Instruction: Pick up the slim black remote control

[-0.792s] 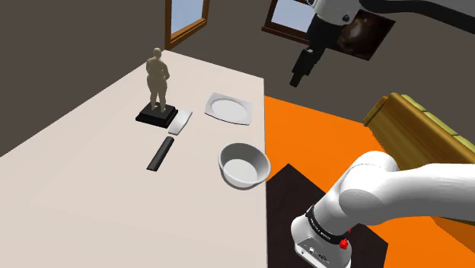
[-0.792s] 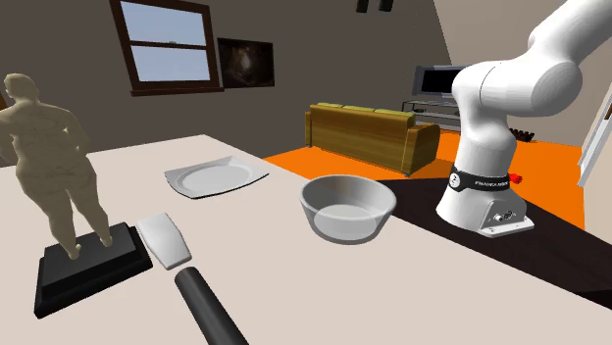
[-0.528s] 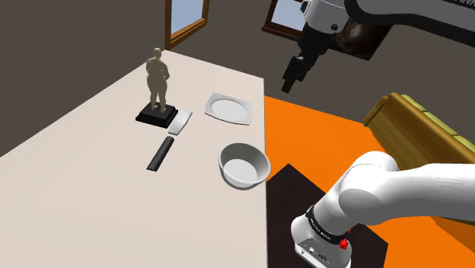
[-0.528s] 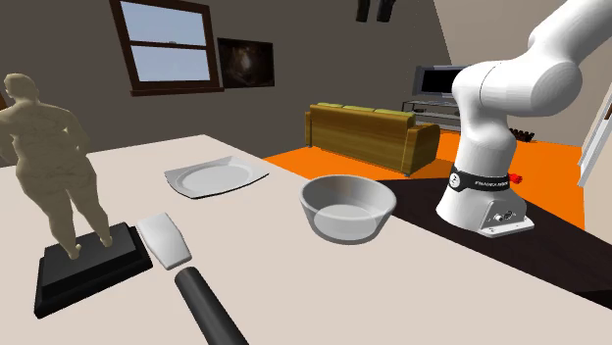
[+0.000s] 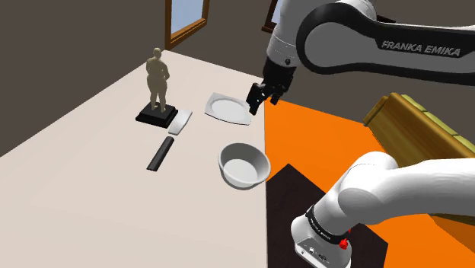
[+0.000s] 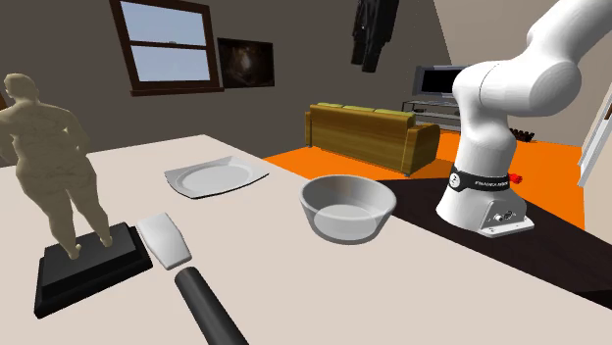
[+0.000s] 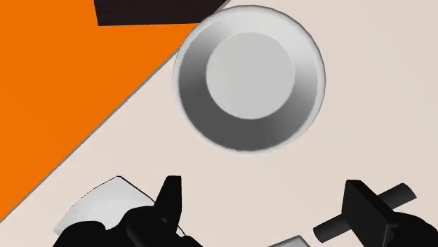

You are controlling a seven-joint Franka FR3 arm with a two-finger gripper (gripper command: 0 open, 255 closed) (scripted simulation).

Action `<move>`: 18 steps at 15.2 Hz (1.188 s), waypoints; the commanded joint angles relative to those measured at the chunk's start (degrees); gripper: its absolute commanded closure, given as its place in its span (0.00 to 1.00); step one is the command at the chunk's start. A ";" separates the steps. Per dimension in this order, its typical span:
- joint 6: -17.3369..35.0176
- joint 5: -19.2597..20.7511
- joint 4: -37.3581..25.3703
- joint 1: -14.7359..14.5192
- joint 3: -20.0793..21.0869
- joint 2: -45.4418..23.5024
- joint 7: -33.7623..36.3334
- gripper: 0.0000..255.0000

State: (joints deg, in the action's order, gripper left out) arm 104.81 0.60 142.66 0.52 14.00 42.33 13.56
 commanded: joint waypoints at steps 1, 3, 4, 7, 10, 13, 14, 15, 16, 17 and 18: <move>3.09 -0.99 0.34 0.53 2.59 -2.55 4.75 0.00; 6.54 -1.64 0.81 1.18 5.16 -5.44 9.29 0.00; 8.27 -1.83 0.88 1.57 6.46 -7.06 11.60 0.00; 13.36 -1.78 0.43 3.18 10.52 -12.52 18.70 0.00; 18.15 -0.37 -0.98 5.34 14.64 -18.87 26.34 0.00; 22.35 2.89 -3.36 7.95 18.71 -26.06 34.84 0.00; 23.55 4.49 -4.36 8.86 20.00 -28.65 37.92 0.00; 24.63 6.36 -5.48 9.73 21.21 -31.34 41.15 0.00; 25.55 8.51 -6.70 10.52 22.28 -34.14 44.51 0.00; 26.31 10.92 -8.04 11.16 23.18 -37.04 48.00 0.00; 26.89 13.55 -9.50 11.62 23.87 -40.02 51.56 0.00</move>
State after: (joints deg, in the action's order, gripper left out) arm 130.90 11.14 134.93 11.41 36.86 5.85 60.80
